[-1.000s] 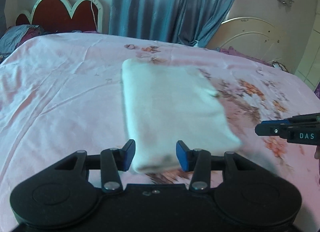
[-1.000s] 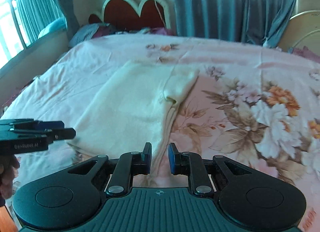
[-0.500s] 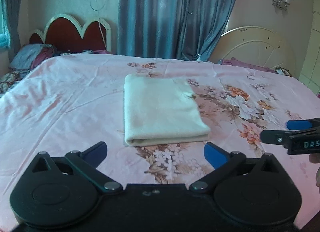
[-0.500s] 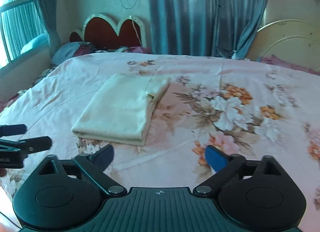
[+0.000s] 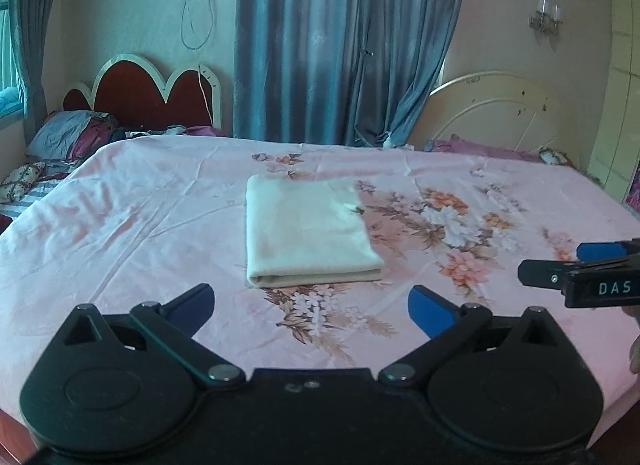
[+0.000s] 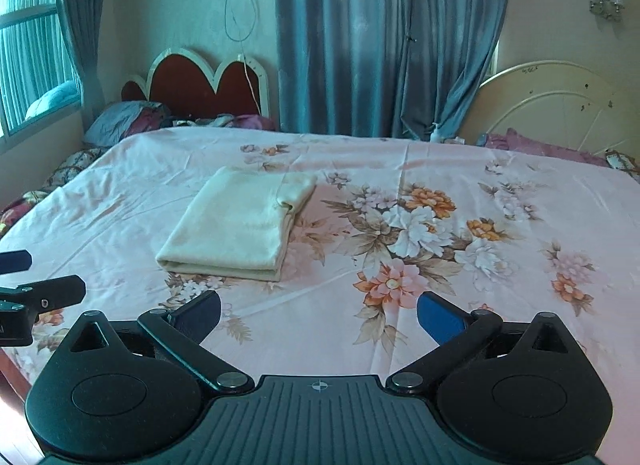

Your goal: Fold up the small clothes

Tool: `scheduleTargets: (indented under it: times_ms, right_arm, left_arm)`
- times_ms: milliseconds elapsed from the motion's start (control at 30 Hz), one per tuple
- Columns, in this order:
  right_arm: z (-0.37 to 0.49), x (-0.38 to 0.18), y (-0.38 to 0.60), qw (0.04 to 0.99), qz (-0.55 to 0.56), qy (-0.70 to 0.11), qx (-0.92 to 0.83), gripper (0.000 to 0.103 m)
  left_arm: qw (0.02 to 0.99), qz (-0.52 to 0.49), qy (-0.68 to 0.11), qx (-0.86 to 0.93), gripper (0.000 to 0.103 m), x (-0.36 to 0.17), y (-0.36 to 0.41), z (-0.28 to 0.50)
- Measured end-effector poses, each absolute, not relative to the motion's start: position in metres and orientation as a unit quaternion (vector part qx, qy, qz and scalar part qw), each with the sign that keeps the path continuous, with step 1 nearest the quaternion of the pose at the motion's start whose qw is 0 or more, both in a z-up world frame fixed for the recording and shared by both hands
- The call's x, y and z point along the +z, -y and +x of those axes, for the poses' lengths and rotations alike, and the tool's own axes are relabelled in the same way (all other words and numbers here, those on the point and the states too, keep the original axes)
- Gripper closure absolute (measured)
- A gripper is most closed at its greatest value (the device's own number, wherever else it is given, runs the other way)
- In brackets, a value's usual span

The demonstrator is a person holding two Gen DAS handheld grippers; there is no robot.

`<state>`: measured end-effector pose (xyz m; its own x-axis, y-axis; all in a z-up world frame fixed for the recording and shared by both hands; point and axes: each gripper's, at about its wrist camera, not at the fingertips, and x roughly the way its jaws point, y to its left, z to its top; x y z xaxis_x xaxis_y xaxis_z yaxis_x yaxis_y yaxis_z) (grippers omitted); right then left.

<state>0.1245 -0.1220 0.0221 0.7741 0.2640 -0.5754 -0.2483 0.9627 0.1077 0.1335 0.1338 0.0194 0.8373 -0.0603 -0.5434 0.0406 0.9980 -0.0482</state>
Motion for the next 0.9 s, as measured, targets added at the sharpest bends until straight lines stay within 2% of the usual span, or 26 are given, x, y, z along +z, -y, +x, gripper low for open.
scheduleTargets:
  times_ms: [900]
  right_arm:
    - [0.056, 0.066, 0.127, 0.955, 0.017, -0.266, 0.134, 0.0]
  left_arm:
    - [0.971, -0.021, -0.238, -0.017, 0.0, 0.059, -0.134, 0.076]
